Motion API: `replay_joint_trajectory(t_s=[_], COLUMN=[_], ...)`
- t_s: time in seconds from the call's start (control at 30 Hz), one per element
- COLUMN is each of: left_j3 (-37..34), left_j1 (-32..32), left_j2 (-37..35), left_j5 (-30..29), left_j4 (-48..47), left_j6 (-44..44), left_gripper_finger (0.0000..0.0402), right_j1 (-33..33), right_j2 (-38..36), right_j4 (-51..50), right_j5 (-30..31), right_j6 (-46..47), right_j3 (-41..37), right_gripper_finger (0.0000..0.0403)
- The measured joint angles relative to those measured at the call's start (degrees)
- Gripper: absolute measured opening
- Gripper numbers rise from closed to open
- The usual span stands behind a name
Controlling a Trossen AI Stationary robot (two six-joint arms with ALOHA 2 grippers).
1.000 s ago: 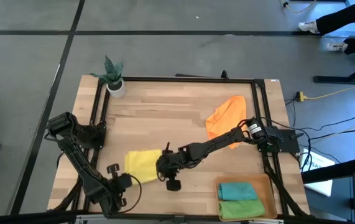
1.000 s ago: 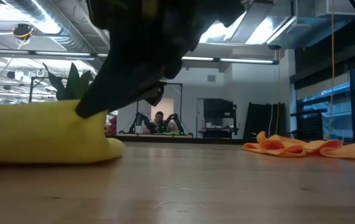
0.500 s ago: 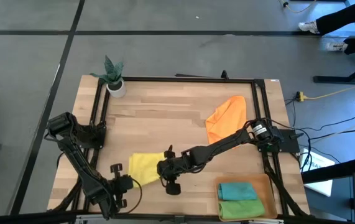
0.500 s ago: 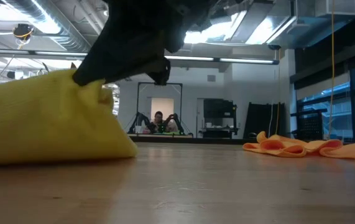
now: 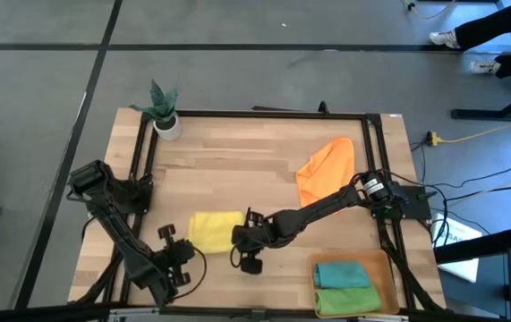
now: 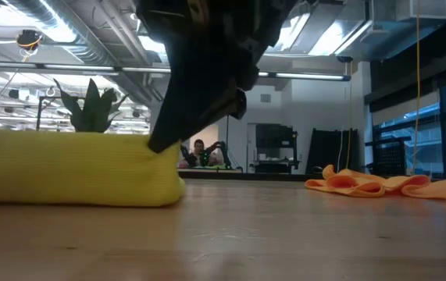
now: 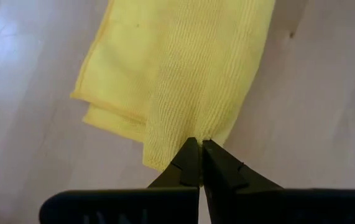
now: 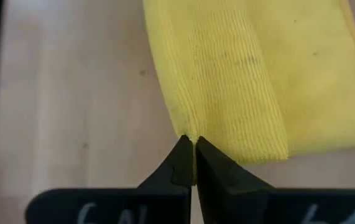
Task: Roll microfiber towels into tight, uniform cylinder then place into a basket
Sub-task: Roll the yellow microfiber towel
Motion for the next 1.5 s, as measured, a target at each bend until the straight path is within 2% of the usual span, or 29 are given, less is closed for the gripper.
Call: replay_joint_trajectory(t_s=[0.33,0.5,0.63,0.73,0.87,0.97,1.13,1.3,1.5], left_j3=[0.0,0.0,0.1,1.5,4.0,4.7,4.5,4.5,4.5], left_j1=[3.7,3.0,1.6,0.1,-0.9,0.1,3.1,5.4,5.8], left_j2=[0.0,0.0,0.0,0.0,0.0,-0.1,0.0,0.0,0.1], left_j5=[-0.7,3.2,5.2,5.3,0.4,-1.7,-1.4,-0.5,2.6], left_j4=[-0.9,0.4,4.0,5.6,3.4,2.8,0.2,-0.2,-2.2], left_j6=[0.3,0.1,0.1,0.3,3.8,6.0,6.1,5.4,0.5], left_gripper_finger=[0.0,0.0,0.0,0.0,0.0,0.0,0.0,0.0,0.0], right_j1=[0.0,0.2,1.2,2.2,3.2,3.2,3.0,2.3,0.5], right_j2=[0.0,0.0,0.0,-0.4,-1.5,-2.1,-2.4,-2.4,-2.4], right_j4=[-1.9,-2.2,-2.0,-2.0,-3.0,-3.9,-5.3,-6.2,-6.4], right_j5=[3.8,-4.0,-4.6,-3.6,1.8,6.5,12.1,12.5,12.1], right_j6=[-0.1,0.1,0.1,0.5,0.7,1.4,1.5,1.5,1.3], right_j3=[0.0,0.0,0.0,0.0,0.0,0.0,0.0,-0.1,-0.1], right_gripper_finger=[0.001,0.001,0.001,0.001,0.001,0.001,0.001,0.001,0.001])
